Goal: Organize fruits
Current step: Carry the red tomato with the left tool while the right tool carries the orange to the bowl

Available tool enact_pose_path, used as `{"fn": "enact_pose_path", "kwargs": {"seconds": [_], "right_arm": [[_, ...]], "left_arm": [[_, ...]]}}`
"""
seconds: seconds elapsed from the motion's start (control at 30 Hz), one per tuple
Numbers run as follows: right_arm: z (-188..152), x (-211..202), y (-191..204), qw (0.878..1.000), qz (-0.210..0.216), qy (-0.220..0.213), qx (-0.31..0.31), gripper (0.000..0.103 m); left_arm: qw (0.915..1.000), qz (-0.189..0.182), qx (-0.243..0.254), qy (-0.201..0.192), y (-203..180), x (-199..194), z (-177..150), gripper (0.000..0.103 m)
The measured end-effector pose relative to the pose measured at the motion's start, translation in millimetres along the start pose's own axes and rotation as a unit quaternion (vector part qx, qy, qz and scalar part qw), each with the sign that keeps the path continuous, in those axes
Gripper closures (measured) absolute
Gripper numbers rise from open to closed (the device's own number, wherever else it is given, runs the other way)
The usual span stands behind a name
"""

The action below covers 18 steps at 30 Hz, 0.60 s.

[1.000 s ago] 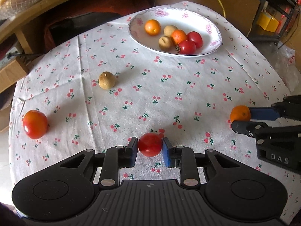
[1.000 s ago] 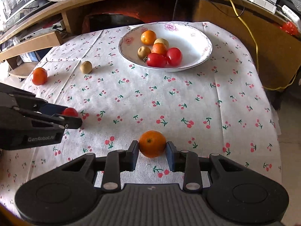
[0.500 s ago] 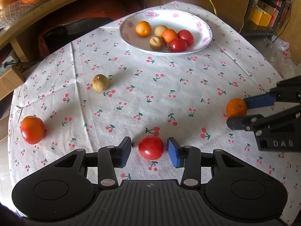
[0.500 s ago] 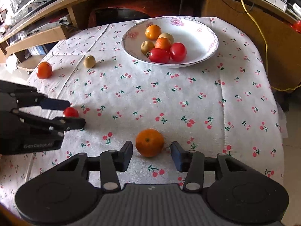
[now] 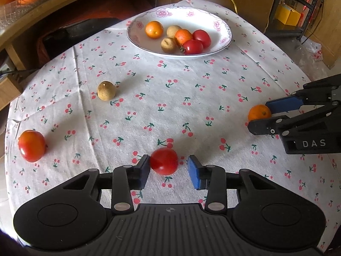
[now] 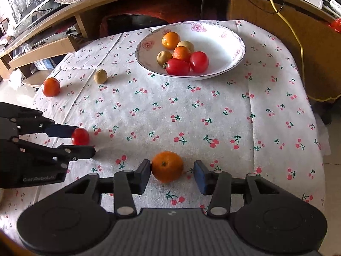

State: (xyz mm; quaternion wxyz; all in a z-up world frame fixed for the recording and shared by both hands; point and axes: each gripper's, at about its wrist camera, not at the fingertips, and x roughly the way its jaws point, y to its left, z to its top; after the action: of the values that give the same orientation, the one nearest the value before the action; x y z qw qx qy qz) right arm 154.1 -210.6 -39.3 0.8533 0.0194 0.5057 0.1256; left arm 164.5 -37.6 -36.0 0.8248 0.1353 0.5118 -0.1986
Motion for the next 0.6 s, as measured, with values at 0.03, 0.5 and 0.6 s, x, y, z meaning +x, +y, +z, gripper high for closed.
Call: {"fn": "enact_pose_path", "kwargs": {"seconds": [0.03, 0.5, 0.6], "right_arm": [[0, 0, 1, 1.0, 0.001, -0.002, -0.004, 0.062], [10, -9, 20, 0.999, -0.006, -0.033, -0.04, 0.069], [15, -13, 21, 0.998, -0.005, -0.044, -0.037, 0.069]], "left_arm": [[1.0, 0.0, -0.001, 0.0, 0, -1, 0, 0.06], [0.9997, 0.005, -0.01, -0.023, 5, -12, 10, 0.068], [0.9994, 0.005, -0.015, -0.032, 4, -14, 18, 0.068]]}}
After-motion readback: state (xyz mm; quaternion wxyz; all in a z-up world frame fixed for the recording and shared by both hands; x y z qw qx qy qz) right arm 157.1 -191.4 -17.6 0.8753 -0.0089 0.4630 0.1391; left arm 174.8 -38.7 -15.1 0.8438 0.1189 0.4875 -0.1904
